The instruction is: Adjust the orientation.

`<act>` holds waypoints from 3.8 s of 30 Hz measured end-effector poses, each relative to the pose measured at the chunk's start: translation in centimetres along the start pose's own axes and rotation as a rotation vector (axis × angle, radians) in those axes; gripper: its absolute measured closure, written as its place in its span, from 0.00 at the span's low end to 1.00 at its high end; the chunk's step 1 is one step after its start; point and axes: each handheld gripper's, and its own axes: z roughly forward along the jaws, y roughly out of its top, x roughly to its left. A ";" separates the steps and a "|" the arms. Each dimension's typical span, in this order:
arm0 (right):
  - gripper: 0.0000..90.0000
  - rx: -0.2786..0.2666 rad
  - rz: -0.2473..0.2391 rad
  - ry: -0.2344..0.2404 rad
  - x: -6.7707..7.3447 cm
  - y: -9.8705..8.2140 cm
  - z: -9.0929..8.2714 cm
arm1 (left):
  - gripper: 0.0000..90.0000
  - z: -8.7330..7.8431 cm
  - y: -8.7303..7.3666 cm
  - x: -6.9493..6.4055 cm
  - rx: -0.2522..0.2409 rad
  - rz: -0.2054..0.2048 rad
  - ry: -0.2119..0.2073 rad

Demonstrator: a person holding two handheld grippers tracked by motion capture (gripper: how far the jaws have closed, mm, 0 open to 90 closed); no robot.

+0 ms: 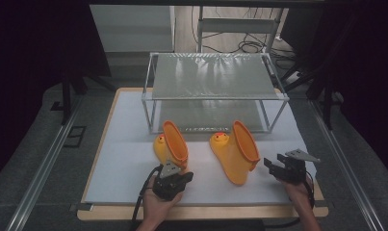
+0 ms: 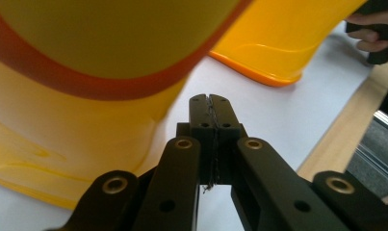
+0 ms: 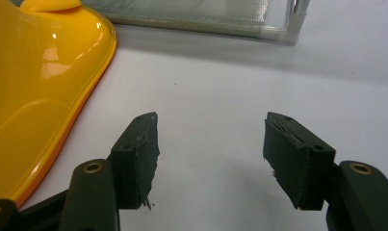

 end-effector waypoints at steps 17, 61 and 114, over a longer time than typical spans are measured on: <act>0.41 0.003 0.007 -0.002 -0.1 0.0 -0.1 | 1.00 -1.9 -1.2 1.1 -0.004 -0.014 0.016; 0.47 0.027 -0.050 0.096 0.6 0.1 0.1 | 0.48 -8.5 -1.9 12.1 0.067 -0.178 0.001; 1.00 0.158 -0.430 0.371 6.0 0.8 1.1 | 0.48 -7.8 0.9 13.5 0.055 -0.155 0.046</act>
